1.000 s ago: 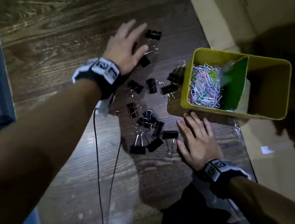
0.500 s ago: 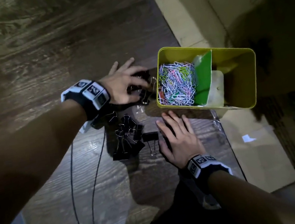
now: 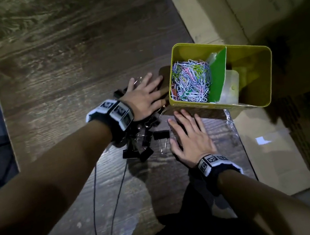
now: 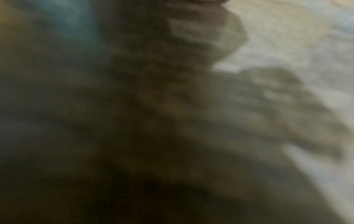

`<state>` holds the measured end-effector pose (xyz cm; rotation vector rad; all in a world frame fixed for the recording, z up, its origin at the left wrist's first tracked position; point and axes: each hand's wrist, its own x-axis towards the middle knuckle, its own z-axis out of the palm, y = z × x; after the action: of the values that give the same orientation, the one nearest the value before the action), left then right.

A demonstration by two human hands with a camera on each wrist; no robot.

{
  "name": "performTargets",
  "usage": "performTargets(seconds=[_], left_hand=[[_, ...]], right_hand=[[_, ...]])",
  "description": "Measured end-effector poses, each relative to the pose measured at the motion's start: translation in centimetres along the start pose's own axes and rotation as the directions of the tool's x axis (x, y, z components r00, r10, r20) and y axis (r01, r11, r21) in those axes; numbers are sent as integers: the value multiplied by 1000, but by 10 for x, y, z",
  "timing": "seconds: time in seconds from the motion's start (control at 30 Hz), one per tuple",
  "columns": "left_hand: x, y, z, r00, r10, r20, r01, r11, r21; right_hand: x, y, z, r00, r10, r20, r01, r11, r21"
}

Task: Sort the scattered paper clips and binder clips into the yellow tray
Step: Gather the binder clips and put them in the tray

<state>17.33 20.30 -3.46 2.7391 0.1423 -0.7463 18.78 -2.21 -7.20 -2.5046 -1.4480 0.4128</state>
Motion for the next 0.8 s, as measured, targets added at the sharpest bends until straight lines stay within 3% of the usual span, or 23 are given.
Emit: performTargets(seconds=[0.13, 0.2, 0.27, 0.33, 0.4, 0.53, 0.67, 0.8], left_hand=[[-42, 0, 21, 999, 29, 35, -31, 999, 34], [-54, -6, 18, 996, 4, -85, -8, 999, -53], [-59, -21, 10, 968, -163, -190, 135, 979, -155], [-62, -38, 9, 924, -348, -155, 314, 926, -211], [-69, -45, 17, 916, -394, -76, 372, 906, -202], [-89, -32, 46, 934, -348, -82, 318, 913, -256], [-113, -2, 71, 926, -354, -135, 288, 888, -358], [-137, 18, 89, 925, -337, -174, 215, 844, -492]], right_hand=[[-1, 0, 0, 1000, -7, 9, 7, 1000, -7], [-1, 0, -1, 1000, -6, 14, 6, 1000, -17], [-1, 0, 0, 1000, -4, 19, 5, 1000, -25], [-1, 0, 0, 1000, -4, 23, 5, 1000, -27], [-1, 0, -1, 1000, -10, 18, 11, 1000, -24], [-4, -4, -5, 1000, -9, 7, 9, 998, 61], [-2, -30, -9, 992, -119, 34, 107, 967, 232], [8, -54, -3, 977, -164, 135, 135, 970, 201]])
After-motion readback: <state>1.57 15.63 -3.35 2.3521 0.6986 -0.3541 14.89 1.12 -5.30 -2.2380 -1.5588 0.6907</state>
